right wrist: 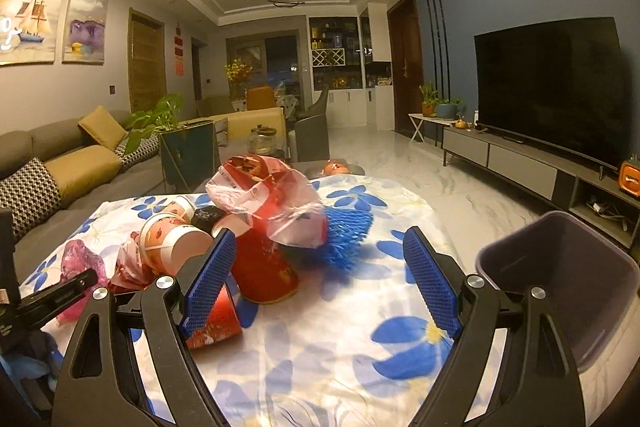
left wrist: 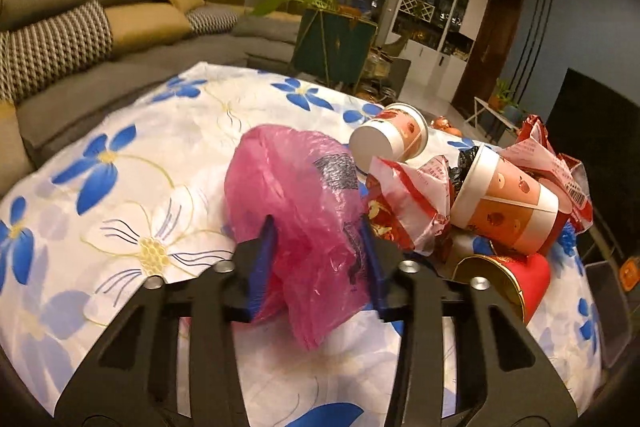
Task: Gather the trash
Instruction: 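Grasp the pink plastic bag on the table with the left tool, then grasp the blue foam net with the right tool while the left tool holds the pink bag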
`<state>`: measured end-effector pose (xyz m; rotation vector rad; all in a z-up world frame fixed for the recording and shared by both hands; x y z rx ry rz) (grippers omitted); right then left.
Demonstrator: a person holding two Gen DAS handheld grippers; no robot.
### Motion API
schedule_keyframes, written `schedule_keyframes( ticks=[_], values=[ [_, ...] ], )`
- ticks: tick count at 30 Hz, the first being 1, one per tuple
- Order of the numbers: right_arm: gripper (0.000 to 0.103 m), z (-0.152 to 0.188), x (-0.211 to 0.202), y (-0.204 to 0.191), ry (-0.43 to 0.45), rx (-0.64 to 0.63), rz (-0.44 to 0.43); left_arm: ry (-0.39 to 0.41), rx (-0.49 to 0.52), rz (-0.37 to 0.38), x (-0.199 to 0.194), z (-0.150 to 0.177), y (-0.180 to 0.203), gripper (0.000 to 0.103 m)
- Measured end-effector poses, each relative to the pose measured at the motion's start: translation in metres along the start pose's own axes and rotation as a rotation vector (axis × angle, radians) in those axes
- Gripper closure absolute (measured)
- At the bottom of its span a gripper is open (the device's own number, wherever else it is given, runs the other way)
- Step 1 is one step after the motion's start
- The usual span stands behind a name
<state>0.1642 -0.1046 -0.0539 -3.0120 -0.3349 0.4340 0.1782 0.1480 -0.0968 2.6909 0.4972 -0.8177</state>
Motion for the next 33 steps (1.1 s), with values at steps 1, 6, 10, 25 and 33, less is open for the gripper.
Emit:
schedule_keyframes(
  ticks=[1, 6, 10, 25, 33],
  values=[
    [0.020, 0.000, 0.003, -0.001, 0.000, -0.004, -0.003, -0.004, -0.003, 0.006, 0.001, 0.000, -0.001, 0.077],
    [0.020, -0.001, 0.018, -0.007, -0.009, -0.015, -0.030, -0.003, -0.030, 0.025, 0.001, 0.000, -0.009, 0.092],
    [0.026, -0.001, 0.030, -0.007, -0.022, -0.030, -0.027, 0.048, -0.056, 0.021, -0.017, -0.005, -0.016, 0.094],
    [0.058, -0.003, 0.081, -0.019, -0.083, -0.108, -0.053, 0.173, -0.054, 0.042, -0.058, -0.022, -0.019, 0.094],
    [0.097, -0.002, 0.080, -0.019, -0.088, -0.115, -0.095, 0.193, -0.089, 0.077, -0.070, -0.028, -0.031, 0.094]
  ],
)
Point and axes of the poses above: each gripper's, at about its wrist camera, not at the fingertips, and x roughly the way its jaws point, y to its right, z to its underside, the point moved 2 cm from there along x, roughly the way its jaws point, and after that the axes turned 10 degrees about -z, right-handed, at the moved point
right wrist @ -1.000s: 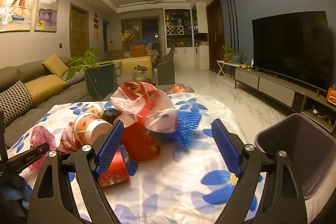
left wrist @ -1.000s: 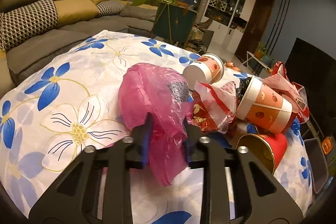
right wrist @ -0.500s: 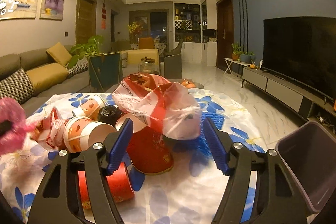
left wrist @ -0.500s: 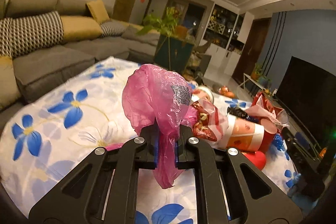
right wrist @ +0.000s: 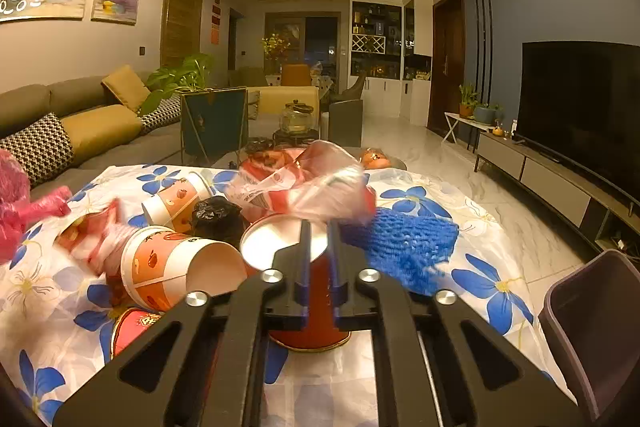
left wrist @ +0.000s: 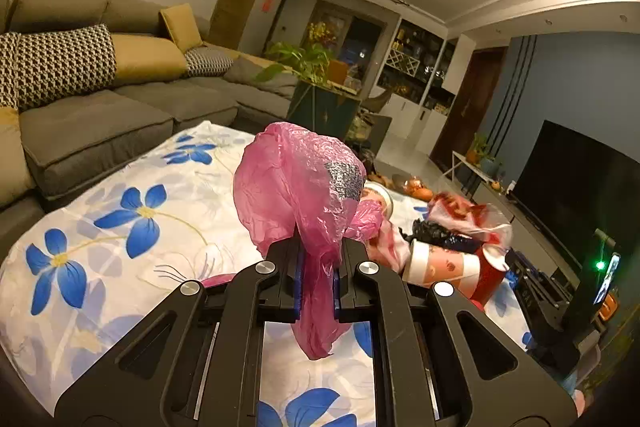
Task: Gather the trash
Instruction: 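Grasp the blue foam net with the right tool while the left tool holds the pink bag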
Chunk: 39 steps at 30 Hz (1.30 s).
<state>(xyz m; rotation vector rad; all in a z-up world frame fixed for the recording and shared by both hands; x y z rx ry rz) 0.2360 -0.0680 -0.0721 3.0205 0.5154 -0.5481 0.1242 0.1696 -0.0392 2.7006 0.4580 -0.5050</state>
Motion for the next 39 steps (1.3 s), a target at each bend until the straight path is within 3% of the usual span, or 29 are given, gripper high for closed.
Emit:
schedule_keyframes(
  ticks=[3, 12, 18, 20, 21, 27, 29, 33, 37, 39],
  values=[
    [0.102, 0.001, -0.003, 0.003, 0.004, 0.017, -0.011, 0.015, -0.004, 0.001, -0.006, -0.002, 0.000, 0.094],
    [0.102, -0.004, -0.028, 0.014, 0.049, 0.049, -0.015, 0.040, -0.015, 0.018, -0.018, -0.004, 0.001, 0.094],
    [0.102, 0.001, -0.030, 0.031, 0.032, 0.089, 0.024, 0.067, -0.027, 0.028, -0.029, -0.009, -0.003, 0.094],
    [0.071, 0.004, -0.031, 0.034, 0.034, 0.101, 0.034, 0.074, -0.027, 0.028, -0.031, -0.011, -0.004, 0.094],
    [0.064, 0.006, -0.032, 0.036, 0.037, 0.110, 0.034, 0.075, -0.024, 0.025, -0.031, -0.010, -0.003, 0.094],
    [0.047, 0.011, -0.016, 0.048, 0.000, 0.117, 0.073, 0.033, -0.024, 0.033, -0.020, -0.003, -0.001, 0.094],
    [0.036, 0.010, -0.006, 0.059, -0.021, 0.142, 0.073, 0.030, -0.023, 0.036, -0.018, -0.001, 0.000, 0.094],
    [0.028, 0.007, 0.013, 0.075, -0.064, 0.200, 0.083, 0.026, -0.019, 0.035, -0.013, 0.000, 0.003, 0.094],
    [0.028, 0.013, 0.033, 0.085, -0.139, 0.248, 0.075, 0.021, -0.012, 0.034, -0.009, 0.001, 0.005, 0.094],
    [0.034, 0.016, 0.036, 0.091, -0.160, 0.280, 0.059, 0.022, -0.008, 0.030, -0.007, 0.001, 0.005, 0.094]
  ],
)
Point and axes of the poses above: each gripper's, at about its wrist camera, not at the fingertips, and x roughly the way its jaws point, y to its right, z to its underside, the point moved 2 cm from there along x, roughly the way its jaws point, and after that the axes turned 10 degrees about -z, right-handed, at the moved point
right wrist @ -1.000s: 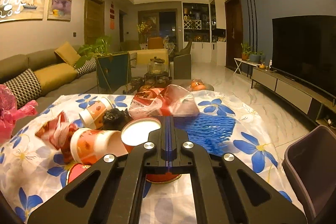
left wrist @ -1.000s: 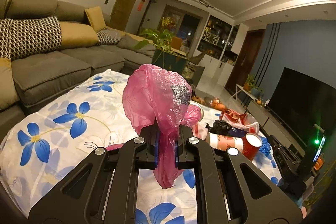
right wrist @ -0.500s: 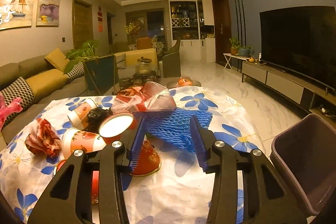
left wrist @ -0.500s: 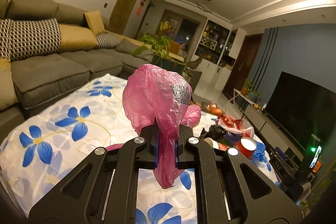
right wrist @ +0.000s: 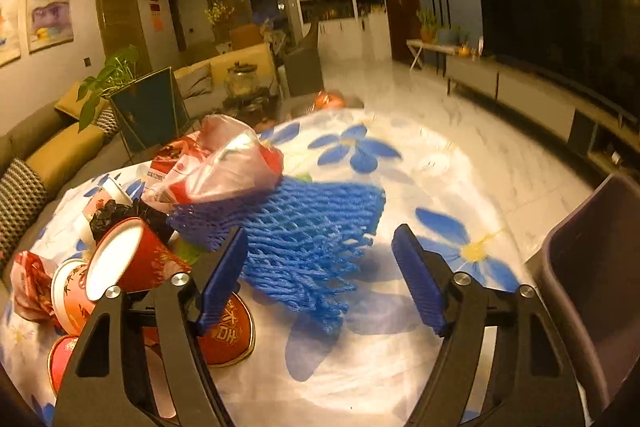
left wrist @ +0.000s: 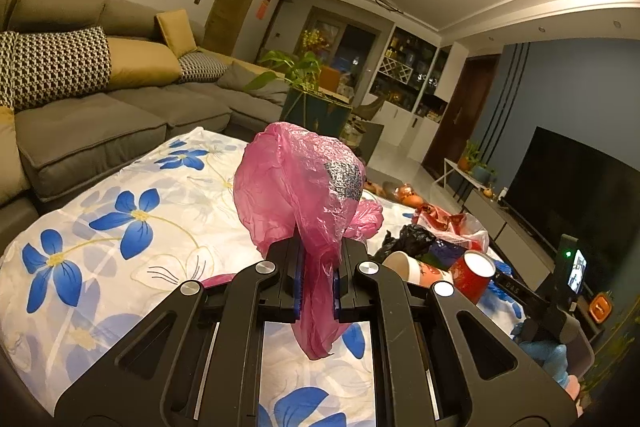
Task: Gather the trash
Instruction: 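Grasp the blue foam net with the right tool while the left tool holds the pink bag, then carry the blue net with the right tool and the pink bag with the left tool to the bin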
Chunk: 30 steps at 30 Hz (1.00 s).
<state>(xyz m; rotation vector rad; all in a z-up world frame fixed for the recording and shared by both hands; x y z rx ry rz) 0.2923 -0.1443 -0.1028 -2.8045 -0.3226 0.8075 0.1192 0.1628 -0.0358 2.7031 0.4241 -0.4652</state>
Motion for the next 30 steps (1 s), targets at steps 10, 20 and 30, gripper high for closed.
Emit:
schedule_keyframes(
  ticks=[10, 20, 30],
  values=[
    [0.099, 0.002, -0.025, -0.004, 0.054, -0.027, -0.057, -0.011, 0.006, 0.006, 0.000, 0.002, 0.006, 0.094],
    [0.099, -0.011, -0.102, -0.001, 0.197, -0.064, -0.069, -0.007, 0.016, 0.040, -0.009, 0.004, 0.019, 0.094],
    [0.100, -0.014, -0.162, 0.008, 0.283, -0.084, -0.067, -0.010, 0.052, 0.103, -0.026, 0.012, 0.046, 0.094]
  ],
)
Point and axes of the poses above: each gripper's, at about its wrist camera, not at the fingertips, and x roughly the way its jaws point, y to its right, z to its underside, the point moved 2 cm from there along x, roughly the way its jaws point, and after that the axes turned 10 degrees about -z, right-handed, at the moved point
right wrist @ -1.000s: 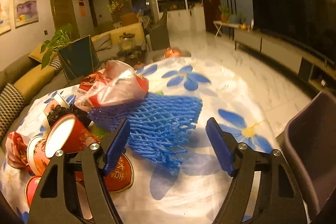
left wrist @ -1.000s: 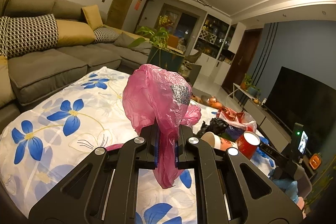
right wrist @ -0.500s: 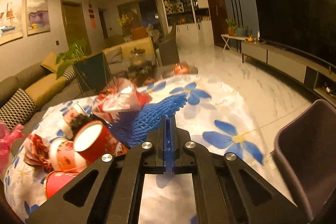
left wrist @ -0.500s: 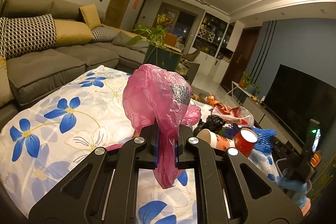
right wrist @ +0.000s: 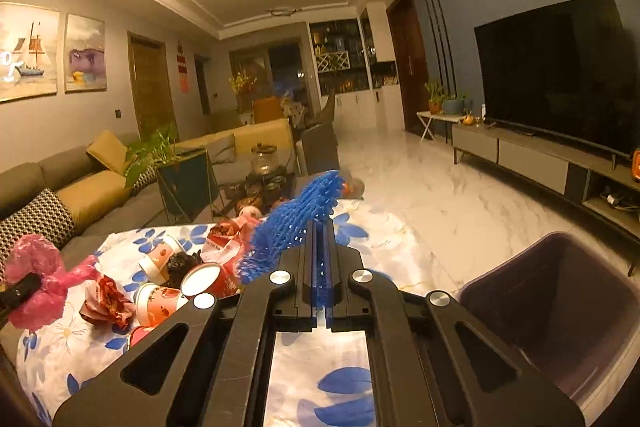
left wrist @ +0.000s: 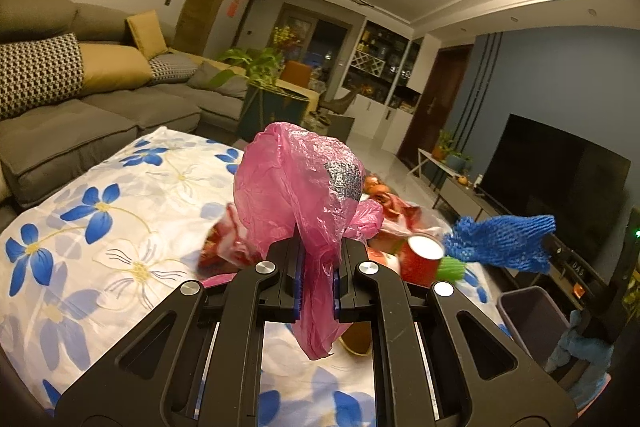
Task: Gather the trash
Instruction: 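Carry the blue net with the right tool and the pink bag with the left tool to the bin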
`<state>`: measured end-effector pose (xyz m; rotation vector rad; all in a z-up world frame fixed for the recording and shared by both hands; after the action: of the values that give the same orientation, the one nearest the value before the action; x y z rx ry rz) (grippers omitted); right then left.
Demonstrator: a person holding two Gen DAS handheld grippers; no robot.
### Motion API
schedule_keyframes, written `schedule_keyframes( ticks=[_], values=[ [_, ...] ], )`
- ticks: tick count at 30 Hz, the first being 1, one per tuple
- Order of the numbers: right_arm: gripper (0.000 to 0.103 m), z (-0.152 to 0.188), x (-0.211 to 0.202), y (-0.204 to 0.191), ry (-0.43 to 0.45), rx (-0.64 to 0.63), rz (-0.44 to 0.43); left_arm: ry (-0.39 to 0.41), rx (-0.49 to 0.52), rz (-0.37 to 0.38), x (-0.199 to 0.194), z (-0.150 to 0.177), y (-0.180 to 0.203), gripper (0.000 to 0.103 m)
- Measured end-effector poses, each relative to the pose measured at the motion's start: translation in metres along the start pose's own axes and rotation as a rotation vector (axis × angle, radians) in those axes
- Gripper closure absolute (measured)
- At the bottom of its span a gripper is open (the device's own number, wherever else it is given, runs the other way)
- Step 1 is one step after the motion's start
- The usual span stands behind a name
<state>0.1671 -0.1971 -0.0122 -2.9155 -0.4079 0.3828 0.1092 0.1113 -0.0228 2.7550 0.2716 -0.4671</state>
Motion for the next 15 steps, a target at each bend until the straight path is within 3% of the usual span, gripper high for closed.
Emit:
schedule_keyframes(
  ticks=[8, 15],
  values=[
    [0.100, -0.002, -0.032, 0.021, 0.024, 0.007, 0.052, -0.001, 0.063, 0.073, -0.007, 0.005, 0.043, 0.094],
    [0.100, -0.007, -0.063, 0.044, 0.062, 0.010, 0.120, -0.010, 0.147, 0.202, -0.005, 0.018, 0.109, 0.094]
  ],
)
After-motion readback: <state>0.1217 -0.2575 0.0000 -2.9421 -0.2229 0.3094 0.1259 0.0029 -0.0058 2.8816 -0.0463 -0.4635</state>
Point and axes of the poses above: each gripper's, at about its wrist camera, not at the fingertips, and x roughly the way its jaws point, y to its right, z to its underside, the point moved 2 cm from there along x, roughly the way its jaws point, and after that the axes turned 10 degrees about -z, right-handed, at the moved point
